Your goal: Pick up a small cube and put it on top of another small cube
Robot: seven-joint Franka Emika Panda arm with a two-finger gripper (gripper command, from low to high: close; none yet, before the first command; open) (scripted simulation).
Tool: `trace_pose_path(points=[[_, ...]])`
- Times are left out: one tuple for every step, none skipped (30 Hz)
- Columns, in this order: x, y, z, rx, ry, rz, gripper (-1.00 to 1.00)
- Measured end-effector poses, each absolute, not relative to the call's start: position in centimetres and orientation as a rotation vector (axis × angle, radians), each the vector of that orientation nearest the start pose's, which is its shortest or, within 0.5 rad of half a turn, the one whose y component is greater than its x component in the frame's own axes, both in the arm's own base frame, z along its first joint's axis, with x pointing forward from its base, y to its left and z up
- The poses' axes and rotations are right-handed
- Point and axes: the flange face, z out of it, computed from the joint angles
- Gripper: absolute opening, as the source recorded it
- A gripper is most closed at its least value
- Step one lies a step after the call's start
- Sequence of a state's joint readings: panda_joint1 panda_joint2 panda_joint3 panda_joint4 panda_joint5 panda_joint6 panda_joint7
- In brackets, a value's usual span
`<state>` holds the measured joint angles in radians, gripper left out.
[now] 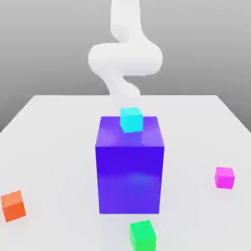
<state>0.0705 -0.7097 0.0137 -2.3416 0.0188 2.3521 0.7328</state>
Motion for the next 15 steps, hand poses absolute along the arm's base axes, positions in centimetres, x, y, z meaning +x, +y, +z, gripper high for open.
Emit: trace_pose_path(points=[[39.2, 5.0, 64.1, -2.603, 0.797, -0.883, 0.0], [40.2, 6.7, 62.0, -2.647, 0.725, -0.841, 0.0], [40.9, 8.4, 59.8, -2.688, 0.653, -0.799, 0.0], [41.5, 10.0, 57.7, -2.726, 0.579, -0.757, 0.0], [41.9, 11.7, 55.5, -2.762, 0.505, -0.716, 0.0], [42.1, 13.4, 53.4, -2.795, 0.429, -0.675, 0.0], [42.1, 15.1, 51.2, -2.826, 0.352, -0.634, 0.0], [42.0, 16.8, 49.0, -2.855, 0.273, -0.593, 0.0], [41.7, 18.4, 46.7, -2.882, 0.194, -0.552, 0.0], [41.2, 20.0, 44.5, -2.906, 0.113, -0.511, 0.0], [40.6, 21.5, 42.3, -2.928, 0.03, -0.47, 0.0], [39.9, 22.9, 40.1, -2.947, -0.053, -0.429, 0.0], [38.9, 24.3, 38.0, -2.964, -0.138, -0.388, 0.0], [37.9, 25.5, 35.8, -2.978, -0.223, -0.348, 0.0], [36.7, 26.7, 33.7, -2.99, -0.31, -0.306, 0.0]])
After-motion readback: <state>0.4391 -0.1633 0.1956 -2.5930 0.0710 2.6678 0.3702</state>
